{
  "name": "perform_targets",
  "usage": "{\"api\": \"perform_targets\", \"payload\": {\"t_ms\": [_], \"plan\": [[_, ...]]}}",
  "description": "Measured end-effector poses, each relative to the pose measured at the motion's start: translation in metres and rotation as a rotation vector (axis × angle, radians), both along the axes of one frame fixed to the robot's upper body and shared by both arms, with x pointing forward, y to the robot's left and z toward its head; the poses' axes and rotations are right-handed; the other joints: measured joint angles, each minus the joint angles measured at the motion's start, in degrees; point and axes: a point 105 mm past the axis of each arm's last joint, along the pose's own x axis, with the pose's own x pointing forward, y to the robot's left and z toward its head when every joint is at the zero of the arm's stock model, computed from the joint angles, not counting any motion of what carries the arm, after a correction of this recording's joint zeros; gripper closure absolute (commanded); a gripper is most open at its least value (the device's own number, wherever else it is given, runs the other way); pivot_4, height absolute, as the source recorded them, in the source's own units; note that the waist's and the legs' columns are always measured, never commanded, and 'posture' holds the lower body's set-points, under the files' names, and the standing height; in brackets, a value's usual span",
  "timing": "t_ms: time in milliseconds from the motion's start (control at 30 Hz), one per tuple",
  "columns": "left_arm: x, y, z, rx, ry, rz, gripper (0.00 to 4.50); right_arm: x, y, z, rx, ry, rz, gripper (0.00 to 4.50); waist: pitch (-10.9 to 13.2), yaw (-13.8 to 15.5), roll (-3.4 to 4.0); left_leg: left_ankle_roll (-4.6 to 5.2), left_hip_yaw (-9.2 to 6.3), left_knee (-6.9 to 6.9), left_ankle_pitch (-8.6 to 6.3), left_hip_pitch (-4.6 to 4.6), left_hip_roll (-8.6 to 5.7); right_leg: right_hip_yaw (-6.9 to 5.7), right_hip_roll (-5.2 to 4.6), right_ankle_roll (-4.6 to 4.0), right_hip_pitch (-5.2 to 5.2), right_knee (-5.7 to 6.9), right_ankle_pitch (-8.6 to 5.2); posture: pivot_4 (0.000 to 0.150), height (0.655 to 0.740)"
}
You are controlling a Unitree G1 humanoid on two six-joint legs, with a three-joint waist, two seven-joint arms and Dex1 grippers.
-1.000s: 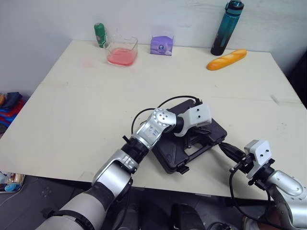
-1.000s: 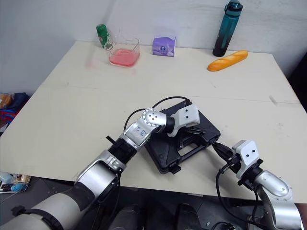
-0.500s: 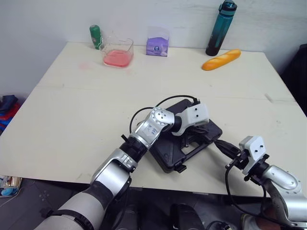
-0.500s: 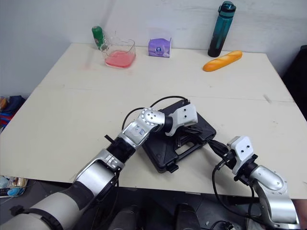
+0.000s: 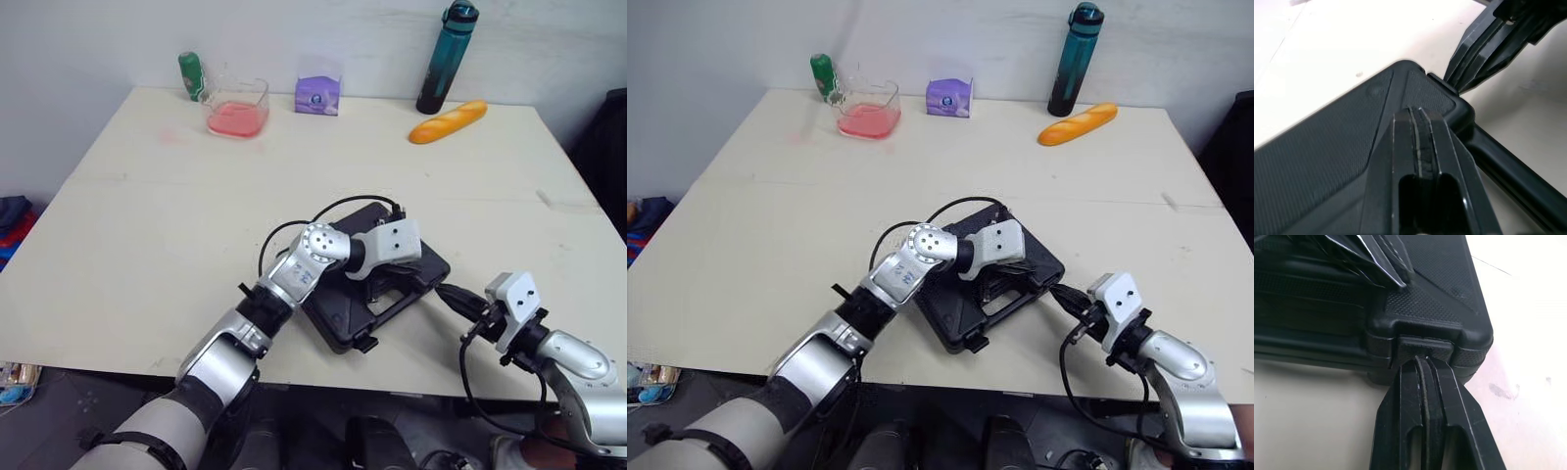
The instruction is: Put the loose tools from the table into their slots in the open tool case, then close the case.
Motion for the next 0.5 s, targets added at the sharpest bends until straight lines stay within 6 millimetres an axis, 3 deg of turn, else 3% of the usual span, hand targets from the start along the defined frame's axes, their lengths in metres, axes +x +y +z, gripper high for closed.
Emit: {"api": "perform_targets", "payload": {"t_ms": [167,333,400,500], "plan": [[-0.017,0.014,0.015,-0.012,-0.02,-0.095,4.48,-0.016,-0.001,-0.012,-0.021,0.056,0.042,4.5,0.3,1.0,0.46,0.03,0.07,-0.03,0.07,-0.12,-0.14,-0.03,0.13,0.02,-0.09,0.11,0.0,0.15,0.74],[-0.039,0.028,0.04,-0.113,-0.064,-0.208,4.48,-0.025,0.006,-0.009,-0.009,0.064,0.116,4.5,0.3,1.3,0.46,0.18,0.05,0.01,0.1,-0.11,-0.24,-0.01,0.02,0.11,-0.01,-0.1,0.05,0.15,0.74],[-0.045,0.04,0.037,-0.124,-0.052,-0.225,4.48,-0.028,0.012,-0.007,0.008,0.065,0.158,4.5,0.3,1.2,0.46,0.18,0.04,0.0,0.1,-0.1,-0.24,0.0,0.01,0.11,-0.01,-0.1,0.05,0.15,0.74],[-0.049,0.064,0.016,-0.068,0.0,-0.206,4.48,-0.036,0.021,-0.007,0.021,0.084,0.208,4.5,0.3,1.1,0.49,0.15,0.03,-0.02,0.11,-0.1,-0.19,-0.01,0.08,0.1,-0.03,-0.08,0.05,0.15,0.74]]}}
